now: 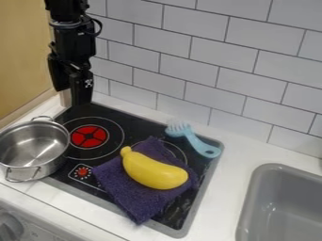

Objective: Move the yellow banana inside silver pot

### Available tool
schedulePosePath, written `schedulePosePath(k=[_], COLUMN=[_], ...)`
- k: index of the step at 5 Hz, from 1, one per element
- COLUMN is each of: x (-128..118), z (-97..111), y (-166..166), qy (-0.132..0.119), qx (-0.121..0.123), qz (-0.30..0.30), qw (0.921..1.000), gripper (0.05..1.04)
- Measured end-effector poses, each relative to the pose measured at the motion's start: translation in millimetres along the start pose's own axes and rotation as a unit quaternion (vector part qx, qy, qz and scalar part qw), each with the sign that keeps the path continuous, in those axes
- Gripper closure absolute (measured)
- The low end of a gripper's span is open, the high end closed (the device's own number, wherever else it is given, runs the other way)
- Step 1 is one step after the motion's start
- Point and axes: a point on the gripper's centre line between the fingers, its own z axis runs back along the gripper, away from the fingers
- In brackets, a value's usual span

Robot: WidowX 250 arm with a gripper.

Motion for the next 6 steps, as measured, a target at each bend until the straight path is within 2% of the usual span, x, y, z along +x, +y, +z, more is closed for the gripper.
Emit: schedulePosePath(k=[1, 2, 3, 4, 5, 6], x=[-6.5, -16.5, -17.5, -16.0, -16.7, -14.2], z=[-13.4, -17.8, -4.3, 4.4, 3.0, -1.6], y=[-9.2, -40.9, -61.6, -95.2, -130.2, -156.3], qy=[0.017, 0.006, -0.009, -0.027, -0.029, -0.006], qx=[-0.021, -0.056, -0.057, -0.050, -0.056, -0.068], qz=[0.005, 0.113, 0.167, 0.237, 0.363, 0.476], qw=[0.9996, 0.9920, 0.9843, 0.9698, 0.9297, 0.8765], gripper=[0.085, 0.085, 0.085, 0.085, 0.085, 0.085])
